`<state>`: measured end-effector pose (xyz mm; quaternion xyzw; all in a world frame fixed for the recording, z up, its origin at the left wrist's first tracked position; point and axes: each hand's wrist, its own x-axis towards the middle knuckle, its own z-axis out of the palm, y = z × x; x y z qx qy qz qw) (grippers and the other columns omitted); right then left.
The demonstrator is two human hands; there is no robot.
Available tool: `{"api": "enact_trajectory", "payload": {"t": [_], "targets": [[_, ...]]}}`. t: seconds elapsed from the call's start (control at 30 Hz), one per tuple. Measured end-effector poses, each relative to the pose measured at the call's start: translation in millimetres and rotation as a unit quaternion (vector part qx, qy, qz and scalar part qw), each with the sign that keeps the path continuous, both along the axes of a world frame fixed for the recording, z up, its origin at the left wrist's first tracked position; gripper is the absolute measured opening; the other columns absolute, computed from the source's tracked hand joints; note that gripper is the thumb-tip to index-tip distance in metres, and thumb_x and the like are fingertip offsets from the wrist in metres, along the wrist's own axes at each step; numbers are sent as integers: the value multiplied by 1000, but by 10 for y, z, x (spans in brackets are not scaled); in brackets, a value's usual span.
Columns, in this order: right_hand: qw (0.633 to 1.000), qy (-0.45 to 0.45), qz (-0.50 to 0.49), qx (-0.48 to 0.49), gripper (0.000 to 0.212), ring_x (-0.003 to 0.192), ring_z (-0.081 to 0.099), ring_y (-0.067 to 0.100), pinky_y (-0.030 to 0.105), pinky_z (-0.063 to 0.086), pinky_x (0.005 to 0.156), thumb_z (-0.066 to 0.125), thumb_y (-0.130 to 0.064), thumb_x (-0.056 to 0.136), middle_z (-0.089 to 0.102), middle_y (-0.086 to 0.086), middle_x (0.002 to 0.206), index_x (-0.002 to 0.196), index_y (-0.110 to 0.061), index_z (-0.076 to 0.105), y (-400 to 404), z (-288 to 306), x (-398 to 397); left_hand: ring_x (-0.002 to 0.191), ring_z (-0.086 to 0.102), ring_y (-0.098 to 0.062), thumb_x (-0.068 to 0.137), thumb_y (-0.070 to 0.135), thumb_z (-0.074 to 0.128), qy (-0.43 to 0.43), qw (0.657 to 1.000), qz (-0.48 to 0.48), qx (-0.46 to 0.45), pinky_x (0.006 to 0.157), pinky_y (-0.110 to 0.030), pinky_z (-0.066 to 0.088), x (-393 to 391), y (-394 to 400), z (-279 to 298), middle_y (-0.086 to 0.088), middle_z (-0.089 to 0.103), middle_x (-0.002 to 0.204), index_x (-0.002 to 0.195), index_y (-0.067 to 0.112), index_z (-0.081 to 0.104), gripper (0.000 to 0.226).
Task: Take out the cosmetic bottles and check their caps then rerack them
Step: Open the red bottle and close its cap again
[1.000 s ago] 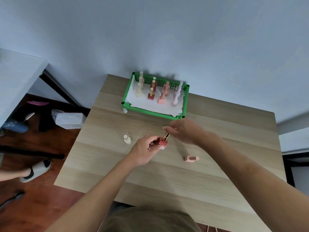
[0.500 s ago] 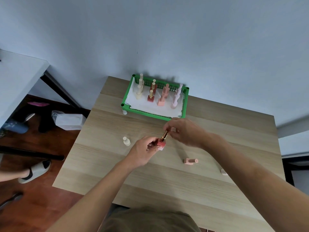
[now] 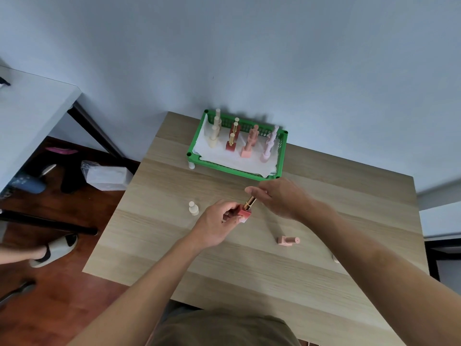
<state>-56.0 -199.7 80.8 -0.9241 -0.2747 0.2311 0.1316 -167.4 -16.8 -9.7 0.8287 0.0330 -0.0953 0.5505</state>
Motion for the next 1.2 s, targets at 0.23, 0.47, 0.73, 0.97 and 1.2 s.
{"api": "enact_trajectory", "payload": {"t": [0.23, 0.47, 0.73, 0.97, 1.2], "targets": [[996, 14, 76, 52, 31, 83, 56, -2, 22, 49, 79, 59, -39, 97, 63, -9, 112, 124, -25, 58, -90, 173, 13, 95, 62, 1, 89, 33, 68, 4, 1000, 6, -2, 80, -7, 44, 2, 74, 9, 13, 64, 106, 106, 48, 65, 23], [991, -20, 114, 62, 18, 85, 57, 7, 27, 50, 82, 61, -21, 98, 66, -2, 106, 114, -17, 66, -10, 264, 9, 95, 61, 1, 88, 34, 70, 8, 1000, 5, -5, 79, -6, 42, 33, 85, 27, 12, 64, 105, 111, 36, 70, 23], [996, -5, 86, 27, 23, 91, 63, 18, 36, 54, 82, 54, -39, 100, 69, 3, 105, 109, -18, 60, 15, 189, 31, 98, 61, 0, 81, 56, 62, 6, 1000, 8, -5, 81, -8, 44, 24, 65, 39, 14, 63, 108, 115, 36, 68, 40], [997, 15, 59, 40, 26, 93, 64, 12, 26, 53, 83, 58, -36, 98, 70, 1, 111, 117, -19, 61, -20, 8, 19, 91, 63, 0, 85, 38, 75, 10, 1000, 21, -6, 76, -7, 43, 51, 62, -40, 14, 67, 101, 108, 36, 71, 23], [999, 29, 14, 23, 29, 86, 61, 6, 27, 53, 84, 62, -30, 97, 69, -7, 107, 126, -24, 60, -438, -206, -97, 91, 65, -2, 80, 44, 79, 53, 998, 24, 23, 79, -19, 50, 45, 68, -253, 16, 72, 96, 102, 32, 76, 24]]}}
